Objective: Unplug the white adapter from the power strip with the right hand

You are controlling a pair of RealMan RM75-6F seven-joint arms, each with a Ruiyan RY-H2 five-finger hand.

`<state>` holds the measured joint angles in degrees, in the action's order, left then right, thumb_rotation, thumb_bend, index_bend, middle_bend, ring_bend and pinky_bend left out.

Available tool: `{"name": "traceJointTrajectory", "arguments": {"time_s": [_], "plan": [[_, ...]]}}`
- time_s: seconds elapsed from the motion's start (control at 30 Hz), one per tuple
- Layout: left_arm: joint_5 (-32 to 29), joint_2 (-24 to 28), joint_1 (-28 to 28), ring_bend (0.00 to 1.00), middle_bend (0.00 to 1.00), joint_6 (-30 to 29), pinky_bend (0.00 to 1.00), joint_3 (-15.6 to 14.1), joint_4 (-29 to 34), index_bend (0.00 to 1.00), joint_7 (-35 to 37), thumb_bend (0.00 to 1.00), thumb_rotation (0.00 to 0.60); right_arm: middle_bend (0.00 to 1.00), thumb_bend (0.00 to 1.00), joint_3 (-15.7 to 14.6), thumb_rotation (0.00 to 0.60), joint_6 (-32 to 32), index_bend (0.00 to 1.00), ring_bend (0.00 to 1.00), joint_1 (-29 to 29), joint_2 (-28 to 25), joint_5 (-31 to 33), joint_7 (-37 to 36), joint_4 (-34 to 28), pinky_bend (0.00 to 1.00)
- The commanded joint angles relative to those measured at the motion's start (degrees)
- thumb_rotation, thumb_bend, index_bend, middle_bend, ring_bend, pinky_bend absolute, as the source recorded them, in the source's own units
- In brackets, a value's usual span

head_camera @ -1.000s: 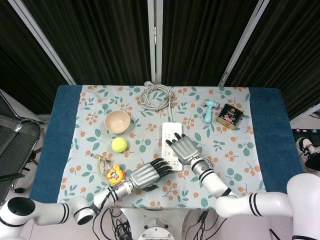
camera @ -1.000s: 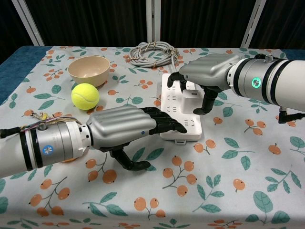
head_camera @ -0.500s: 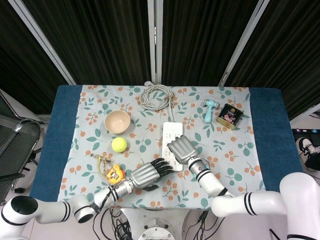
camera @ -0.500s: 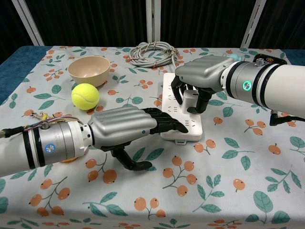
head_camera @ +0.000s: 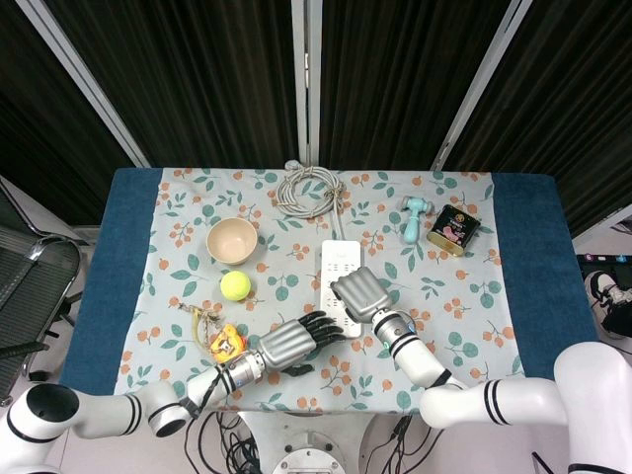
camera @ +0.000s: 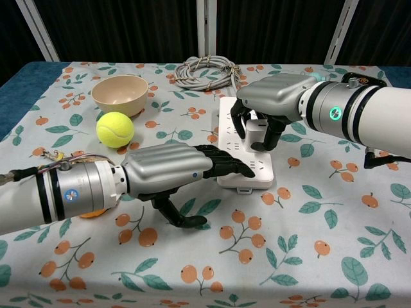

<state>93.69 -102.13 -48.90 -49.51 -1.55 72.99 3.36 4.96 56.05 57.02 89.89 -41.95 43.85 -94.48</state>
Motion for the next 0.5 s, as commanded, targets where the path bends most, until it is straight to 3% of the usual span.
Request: {"name": "traceJointTrajectory", "arguments": {"time_s": [0.03,0.5], "plan": [[-0.1,-0.1,-0.1,0.04,0.09,0.0,0.07,0.0,-0.1,0.09,0.1,0.34,0.600,0.71,0.42,0.0,0.600,0.2,0.92,0.53,-0.4,-0.5,-1.0,-0.8,-0.2,0.48],[-1.3,-0.3,-1.0,0.04,0.09,0.9,0.07,0.3,-0.7,0.09,0.3,0.34,0.600,0.74,0.43,-0.6,0.600,0.1,0.95,0.55,-2.6,-3.2,-5.9,-5.5,-1.1,0.49]]}}
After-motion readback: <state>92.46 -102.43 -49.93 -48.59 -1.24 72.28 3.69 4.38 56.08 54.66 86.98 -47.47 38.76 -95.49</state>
